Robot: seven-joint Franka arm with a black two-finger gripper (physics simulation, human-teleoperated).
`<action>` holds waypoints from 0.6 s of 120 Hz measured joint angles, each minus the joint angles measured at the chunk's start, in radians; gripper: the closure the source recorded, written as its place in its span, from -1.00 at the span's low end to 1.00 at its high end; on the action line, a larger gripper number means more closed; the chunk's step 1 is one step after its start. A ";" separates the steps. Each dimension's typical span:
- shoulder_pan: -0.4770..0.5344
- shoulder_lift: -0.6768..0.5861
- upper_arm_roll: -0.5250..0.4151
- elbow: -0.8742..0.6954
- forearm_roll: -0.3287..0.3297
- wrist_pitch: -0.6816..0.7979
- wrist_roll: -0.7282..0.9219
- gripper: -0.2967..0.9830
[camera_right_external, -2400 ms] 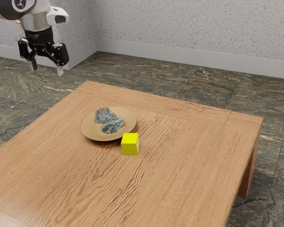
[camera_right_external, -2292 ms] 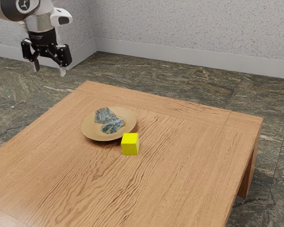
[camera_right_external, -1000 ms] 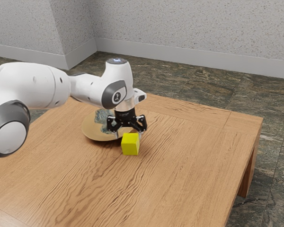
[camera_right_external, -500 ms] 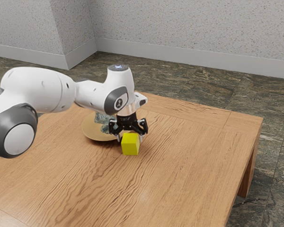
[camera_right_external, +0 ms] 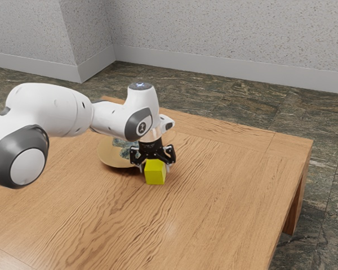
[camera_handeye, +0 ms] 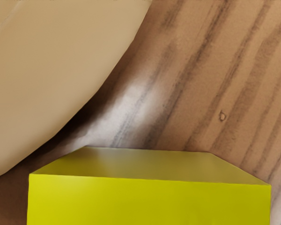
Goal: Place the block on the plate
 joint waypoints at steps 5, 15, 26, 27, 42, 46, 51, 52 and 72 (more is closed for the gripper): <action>0.000 0.001 0.000 0.000 -0.001 0.002 0.000 -0.54; 0.001 0.002 0.000 -0.001 -0.003 0.005 0.001 -0.54; 0.001 0.001 0.000 -0.003 -0.007 0.007 0.001 -0.52; 0.001 0.001 0.000 -0.003 -0.007 0.008 0.001 -0.51; 0.001 -0.002 0.000 -0.003 -0.011 0.009 0.001 -0.31; 0.001 -0.002 0.000 -0.003 -0.011 0.010 0.001 -0.26; 0.001 -0.002 0.000 -0.003 -0.011 0.010 0.001 -0.20; 0.001 -0.002 0.000 -0.003 -0.011 0.010 0.001 -0.19; 0.000 -0.004 0.000 -0.003 -0.011 0.011 0.000 -0.11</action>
